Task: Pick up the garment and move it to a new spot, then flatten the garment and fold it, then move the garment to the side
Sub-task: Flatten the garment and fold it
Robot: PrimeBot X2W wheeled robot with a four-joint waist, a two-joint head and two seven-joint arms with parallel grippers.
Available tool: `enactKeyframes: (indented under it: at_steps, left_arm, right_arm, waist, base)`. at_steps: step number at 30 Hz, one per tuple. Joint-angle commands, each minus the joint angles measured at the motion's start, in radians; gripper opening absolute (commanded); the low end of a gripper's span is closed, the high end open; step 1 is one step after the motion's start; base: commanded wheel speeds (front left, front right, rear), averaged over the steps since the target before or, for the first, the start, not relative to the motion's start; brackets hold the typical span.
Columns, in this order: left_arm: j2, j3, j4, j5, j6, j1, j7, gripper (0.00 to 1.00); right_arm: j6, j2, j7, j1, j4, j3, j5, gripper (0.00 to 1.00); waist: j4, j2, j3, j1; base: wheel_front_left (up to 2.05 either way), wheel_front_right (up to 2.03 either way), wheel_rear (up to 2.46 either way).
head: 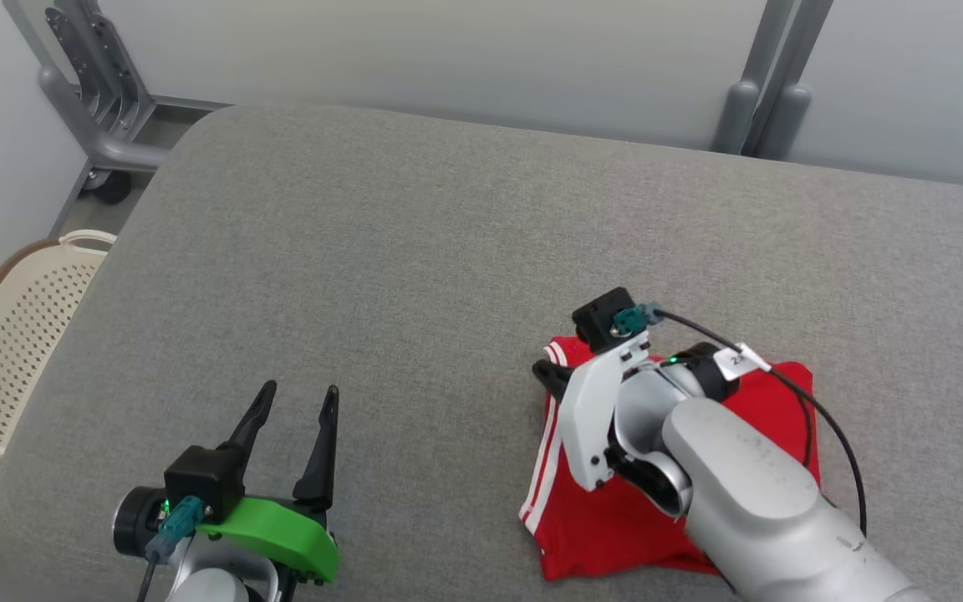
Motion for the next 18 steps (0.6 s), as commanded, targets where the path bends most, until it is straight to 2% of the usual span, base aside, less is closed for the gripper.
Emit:
enactKeyframes:
  at_steps: [1,5,10,11,14,18]
  left_arm:
    - [0.006,0.007,-0.006,0.005,0.006,0.014,-0.003,1.00]
    - [0.009,0.028,-0.033,0.017,0.019,0.024,-0.003,1.00]
    - [0.009,0.047,-0.050,0.018,0.024,0.037,-0.003,1.00]
    - [0.010,0.054,-0.055,0.016,0.025,0.042,-0.003,1.00]
    - [0.015,0.069,-0.067,0.017,0.031,0.043,-0.003,1.00]
    - [0.015,0.068,-0.071,0.023,0.024,0.046,-0.003,1.00]
  right_arm:
    - [0.000,-0.005,0.010,-0.013,0.006,-0.036,-0.024,1.00]
    - [0.000,-0.004,0.042,-0.007,-0.018,-0.168,-0.098,1.00]
    - [0.000,-0.004,0.101,0.094,-0.116,-0.384,-0.199,1.00]
    - [0.000,-0.004,0.146,0.150,-0.182,-0.466,-0.241,1.00]
    - [0.000,-0.004,0.213,0.249,-0.303,-0.591,-0.293,1.00]
    - [0.000,-0.002,0.312,0.369,-0.454,-0.708,-0.302,1.00]
  waist:
    - [-0.015,0.0000,-0.012,0.0000]
    - [-0.039,0.0000,-0.025,0.0000]
    - [-0.062,0.0000,-0.035,0.0000]
    - [-0.072,0.0000,-0.035,0.0000]
    - [-0.084,0.0000,-0.034,0.0000]
    - [-0.097,0.0000,-0.027,0.0000]
  base:
    - [0.00,0.00,0.00]
    - [0.00,0.00,0.00]
    - [0.00,0.00,0.00]
    - [0.00,0.00,0.00]
    - [0.00,0.00,0.00]
    - [0.00,0.00,0.00]
